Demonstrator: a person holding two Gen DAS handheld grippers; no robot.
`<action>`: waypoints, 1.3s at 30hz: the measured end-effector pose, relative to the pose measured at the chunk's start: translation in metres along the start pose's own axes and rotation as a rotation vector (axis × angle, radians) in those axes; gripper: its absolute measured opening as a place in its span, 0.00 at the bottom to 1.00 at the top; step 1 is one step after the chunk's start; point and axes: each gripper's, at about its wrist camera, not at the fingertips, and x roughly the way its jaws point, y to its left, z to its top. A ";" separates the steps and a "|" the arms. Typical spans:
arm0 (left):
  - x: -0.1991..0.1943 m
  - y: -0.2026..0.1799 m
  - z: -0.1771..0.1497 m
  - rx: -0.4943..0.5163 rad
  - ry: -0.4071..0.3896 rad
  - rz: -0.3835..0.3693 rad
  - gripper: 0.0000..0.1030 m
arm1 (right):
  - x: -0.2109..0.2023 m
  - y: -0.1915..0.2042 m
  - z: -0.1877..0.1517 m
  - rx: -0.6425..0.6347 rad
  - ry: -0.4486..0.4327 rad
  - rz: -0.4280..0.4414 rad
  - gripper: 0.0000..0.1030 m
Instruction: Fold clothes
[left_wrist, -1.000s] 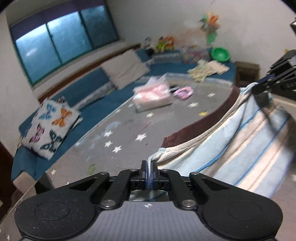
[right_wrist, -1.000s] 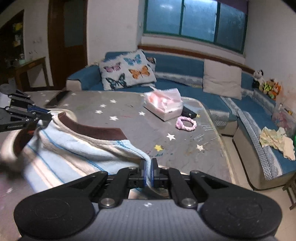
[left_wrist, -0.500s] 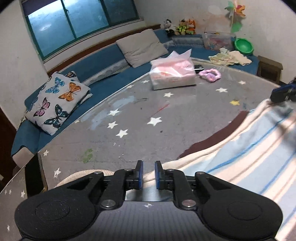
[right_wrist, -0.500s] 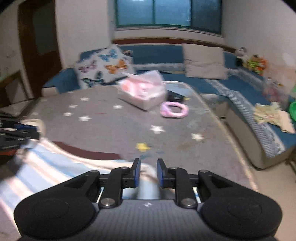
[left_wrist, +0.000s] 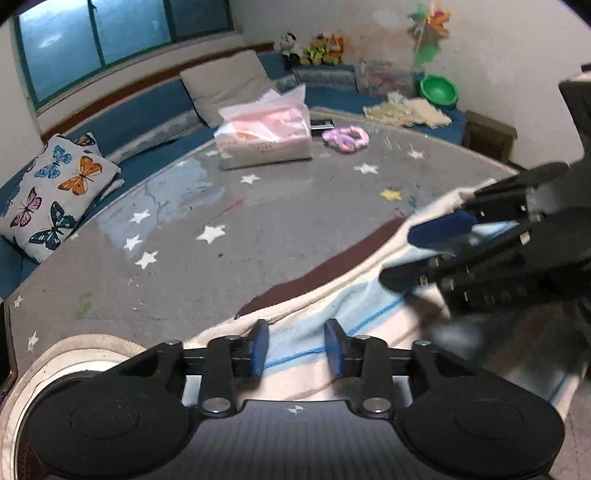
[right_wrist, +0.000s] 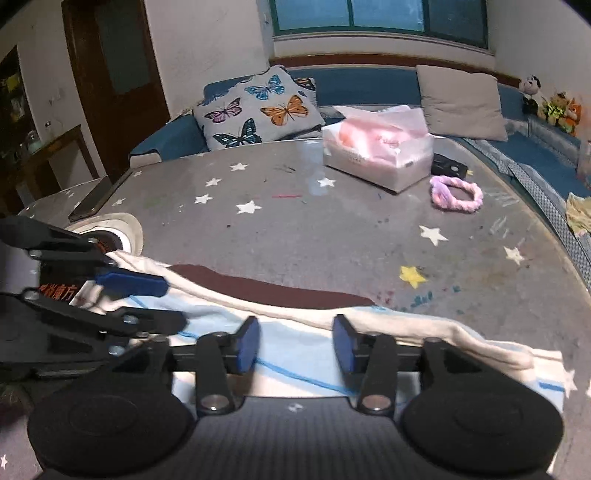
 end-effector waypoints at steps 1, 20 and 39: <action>-0.003 0.002 0.000 -0.007 -0.008 0.005 0.44 | -0.002 0.003 0.000 -0.012 -0.003 -0.014 0.49; -0.051 0.047 -0.031 -0.080 -0.033 0.170 0.89 | -0.028 0.105 -0.035 -0.160 -0.017 0.056 0.65; -0.058 0.048 -0.057 -0.156 -0.005 0.213 0.97 | -0.050 0.181 -0.081 -0.261 -0.046 0.150 0.75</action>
